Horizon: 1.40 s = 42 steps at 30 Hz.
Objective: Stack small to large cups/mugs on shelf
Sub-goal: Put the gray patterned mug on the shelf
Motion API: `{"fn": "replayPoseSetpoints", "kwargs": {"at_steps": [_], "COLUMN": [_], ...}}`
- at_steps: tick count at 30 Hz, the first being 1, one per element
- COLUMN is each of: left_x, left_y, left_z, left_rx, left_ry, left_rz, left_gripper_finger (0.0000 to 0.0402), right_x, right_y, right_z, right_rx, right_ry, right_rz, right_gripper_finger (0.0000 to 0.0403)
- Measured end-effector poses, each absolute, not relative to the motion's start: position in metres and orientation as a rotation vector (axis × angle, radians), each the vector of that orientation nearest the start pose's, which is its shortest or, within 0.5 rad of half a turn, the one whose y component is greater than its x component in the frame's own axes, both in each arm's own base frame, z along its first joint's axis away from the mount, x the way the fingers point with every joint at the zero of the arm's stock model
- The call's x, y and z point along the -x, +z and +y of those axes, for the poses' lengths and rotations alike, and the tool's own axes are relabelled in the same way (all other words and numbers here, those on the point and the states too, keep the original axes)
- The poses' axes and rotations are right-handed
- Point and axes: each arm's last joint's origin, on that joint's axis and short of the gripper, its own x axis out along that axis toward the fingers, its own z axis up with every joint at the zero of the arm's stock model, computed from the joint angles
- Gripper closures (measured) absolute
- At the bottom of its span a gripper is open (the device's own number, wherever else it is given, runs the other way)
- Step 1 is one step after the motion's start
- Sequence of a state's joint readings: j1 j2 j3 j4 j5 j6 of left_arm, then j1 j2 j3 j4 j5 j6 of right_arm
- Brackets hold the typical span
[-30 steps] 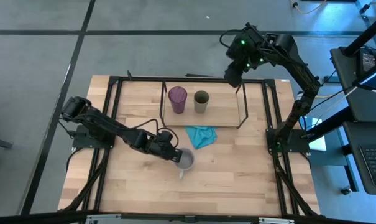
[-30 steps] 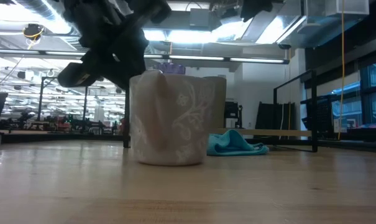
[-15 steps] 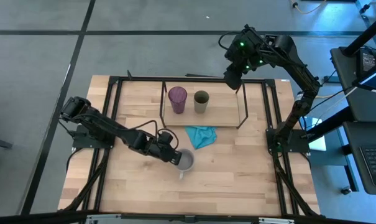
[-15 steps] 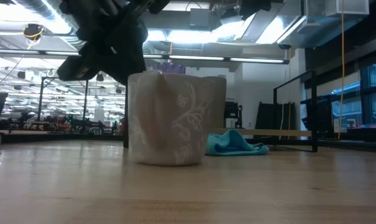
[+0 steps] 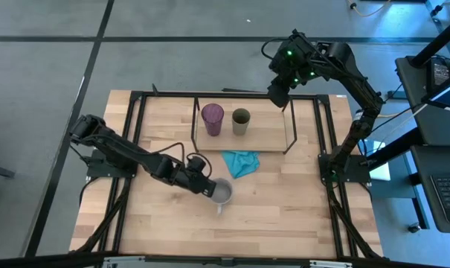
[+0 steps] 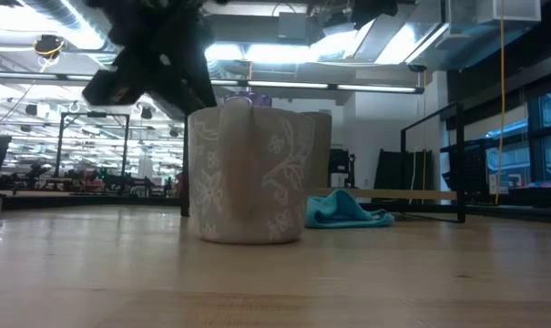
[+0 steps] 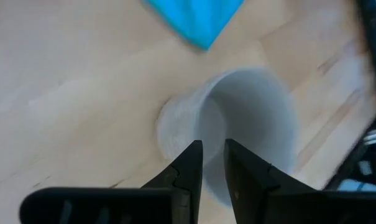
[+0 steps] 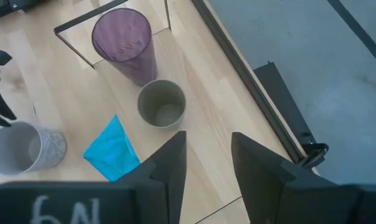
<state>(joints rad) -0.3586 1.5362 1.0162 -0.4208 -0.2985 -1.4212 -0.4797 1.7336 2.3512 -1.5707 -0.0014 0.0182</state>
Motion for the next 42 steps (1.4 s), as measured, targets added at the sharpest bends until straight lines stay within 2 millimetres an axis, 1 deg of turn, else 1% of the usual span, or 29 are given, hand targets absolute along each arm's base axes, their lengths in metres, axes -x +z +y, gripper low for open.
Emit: {"fn": "replayPoseSetpoints", "kwargs": {"at_steps": [3,8,9,11,14,17,21,24,26,28,31,35,39,42], "left_x": [-0.289,-0.273,-0.268,-0.259,-0.241,-0.224,-0.205,-0.193,-0.184,-0.174,-0.157,-0.133,-0.113,-0.1], "left_y": [0.235,0.262,0.266,0.273,0.282,0.288,0.294,0.299,0.302,0.305,0.309,0.316,0.321,0.323], "left_z": [-0.098,-0.091,-0.089,-0.087,-0.081,-0.074,-0.066,-0.061,-0.059,-0.057,-0.056,-0.053,-0.049,-0.045], "left_rx": [1.006,0.977,0.972,0.96,0.928,0.888,0.829,0.776,0.756,0.738,0.692,0.656,0.636,0.622], "left_ry": [0.568,0.588,0.593,0.605,0.646,0.686,0.721,0.7,0.667,0.631,0.602,0.569,0.528,0.505], "left_rz": [0.664,0.56,0.558,0.55,0.56,0.584,0.629,0.677,0.729,0.78,0.822,0.835,0.834,0.839], "left_gripper_finger": [0.0342,0.0342,0.0342,0.0342,0.0342,0.0342,0.0342,0.0342,0.0342,0.0342,0.0342,0.0342,0.0342,0.0342], "right_x": [-0.252,-0.254,-0.255,-0.259,-0.268,-0.276,-0.283,-0.287,-0.293,-0.302,-0.319,-0.344,-0.357,-0.363], "right_y": [0.476,0.476,0.476,0.476,0.476,0.477,0.476,0.47,0.46,0.446,0.417,0.381,0.363,0.346], "right_z": [-0.13,-0.127,-0.124,-0.116,-0.093,-0.064,-0.025,-0.005,0.006,0.018,0.04,0.07,0.093,0.105], "right_rx": [-0.246,-0.209,-0.196,-0.173,-0.203,-0.215,-0.232,-0.309,-0.401,-0.482,-0.594,-0.77,-0.863,-0.891], "right_ry": [-0.447,-0.39,-0.368,-0.269,-0.128,-0.053,-0.031,-0.061,-0.104,-0.152,-0.181,-0.198,-0.278,-0.363], "right_rz": [0.93,0.937,0.938,0.935,0.922,0.93,0.95,0.984,1.016,1.051,1.084,1.055,0.958,0.963], "right_gripper_finger": [0.0274,0.0274,0.0274,0.0274,0.0274,0.0274,0.0274,0.0274,0.0274,0.0274,0.0274,0.0274,0.0274,0.0274]}}
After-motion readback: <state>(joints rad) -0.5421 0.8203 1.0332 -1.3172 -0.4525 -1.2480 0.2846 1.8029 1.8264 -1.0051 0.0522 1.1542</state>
